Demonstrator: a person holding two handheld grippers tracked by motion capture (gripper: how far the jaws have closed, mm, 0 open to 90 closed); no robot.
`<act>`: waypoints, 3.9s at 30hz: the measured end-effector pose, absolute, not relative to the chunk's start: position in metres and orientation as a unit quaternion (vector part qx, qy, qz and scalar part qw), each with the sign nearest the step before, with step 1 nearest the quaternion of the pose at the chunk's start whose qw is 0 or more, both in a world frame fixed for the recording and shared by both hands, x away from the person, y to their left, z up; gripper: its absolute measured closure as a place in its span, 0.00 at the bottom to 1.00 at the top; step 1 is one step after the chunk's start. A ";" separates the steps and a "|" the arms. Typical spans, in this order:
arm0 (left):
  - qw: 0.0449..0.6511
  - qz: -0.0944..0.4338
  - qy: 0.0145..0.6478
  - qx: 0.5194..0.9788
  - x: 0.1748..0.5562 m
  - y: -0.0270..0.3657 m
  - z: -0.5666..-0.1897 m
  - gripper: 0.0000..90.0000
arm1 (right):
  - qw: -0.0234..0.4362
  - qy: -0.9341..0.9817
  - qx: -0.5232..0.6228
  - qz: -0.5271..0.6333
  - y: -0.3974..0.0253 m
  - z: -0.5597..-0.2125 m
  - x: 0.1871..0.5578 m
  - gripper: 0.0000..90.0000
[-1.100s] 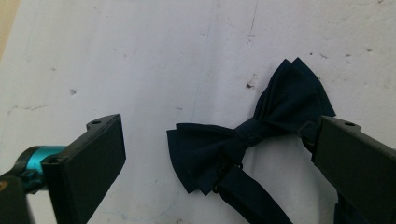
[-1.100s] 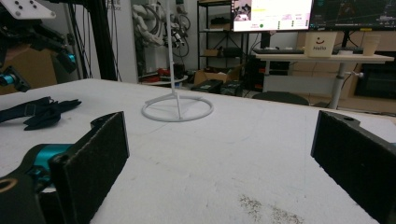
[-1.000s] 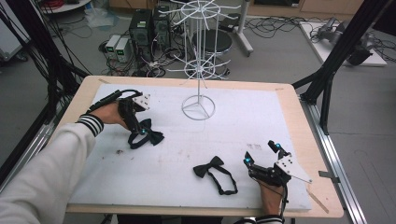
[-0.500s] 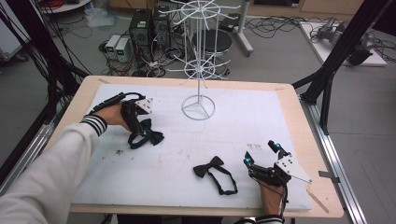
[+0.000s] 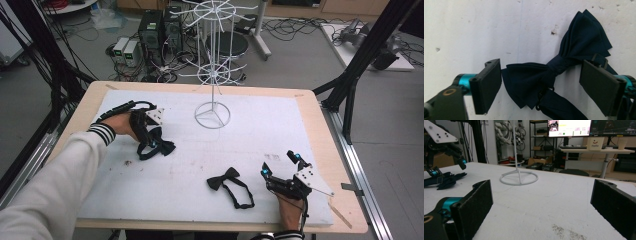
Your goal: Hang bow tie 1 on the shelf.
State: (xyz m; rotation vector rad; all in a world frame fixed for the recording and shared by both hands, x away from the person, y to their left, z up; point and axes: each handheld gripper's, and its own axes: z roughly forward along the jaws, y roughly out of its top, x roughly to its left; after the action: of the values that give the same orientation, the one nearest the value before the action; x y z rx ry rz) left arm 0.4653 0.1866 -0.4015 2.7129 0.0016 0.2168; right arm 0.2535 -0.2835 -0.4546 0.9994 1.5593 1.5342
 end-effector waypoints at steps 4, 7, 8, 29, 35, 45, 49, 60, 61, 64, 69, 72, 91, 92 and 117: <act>0.206 0.082 -0.009 0.975 0.464 0.185 -0.401 0.24 | 0.361 0.605 0.388 0.595 -0.283 -0.455 0.254 0.04; 0.202 0.081 -0.018 0.976 0.462 0.183 -0.400 0.26 | 0.360 0.605 0.388 0.595 -0.283 -0.455 0.253 0.04; 0.206 0.084 -0.018 0.975 0.461 0.183 -0.401 0.26 | 0.360 0.605 0.389 0.595 -0.283 -0.455 0.253 0.04; 0.179 0.065 -0.037 0.981 0.463 0.178 -0.405 0.54 | 0.359 0.604 0.388 0.596 -0.284 -0.455 0.254 0.04; 0.185 0.054 -0.021 0.981 0.465 0.180 -0.409 0.61 | 0.358 0.605 0.389 0.595 -0.283 -0.455 0.253 0.04; 0.184 0.053 -0.003 0.982 0.466 0.181 -0.409 0.77 | 0.357 0.605 0.389 0.595 -0.283 -0.455 0.253 0.04; 0.181 0.056 0.002 0.982 0.466 0.181 -0.407 0.83 | 0.358 0.605 0.389 0.595 -0.283 -0.455 0.254 0.04; 0.184 0.066 0.027 0.980 0.462 0.184 -0.405 0.83 | 0.359 0.606 0.389 0.594 -0.283 -0.455 0.253 0.04; 0.185 0.076 0.036 0.979 0.461 0.185 -0.405 0.83 | 0.358 0.606 0.389 0.594 -0.283 -0.455 0.253 0.04; 0.202 0.095 0.063 0.973 0.460 0.192 -0.403 0.83 | 0.358 0.606 0.389 0.594 -0.283 -0.455 0.253 0.04; 0.243 0.103 0.103 0.959 0.456 0.203 -0.397 0.83 | 0.359 0.606 0.388 0.594 -0.283 -0.455 0.254 0.04; 0.251 0.105 0.114 0.956 0.457 0.210 -0.392 0.83 | 0.359 0.606 0.388 0.594 -0.283 -0.455 0.254 0.04; 0.364 0.144 0.219 0.894 0.451 0.226 -0.367 0.84 | 0.361 0.605 0.388 0.594 -0.283 -0.455 0.254 0.04; 0.370 0.145 0.221 0.891 0.451 0.226 -0.366 0.84 | 0.361 0.605 0.388 0.594 -0.283 -0.455 0.254 0.04; 0.489 0.159 0.260 0.818 0.427 0.224 -0.324 0.84 | 0.357 0.605 0.388 0.596 -0.284 -0.455 0.254 0.04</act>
State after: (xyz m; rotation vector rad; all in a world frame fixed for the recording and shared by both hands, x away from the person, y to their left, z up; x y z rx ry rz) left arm 0.4271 0.2245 -0.3236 1.9871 0.6329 0.3854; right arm 0.2538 -0.2837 -0.4547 1.0024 1.5606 1.5395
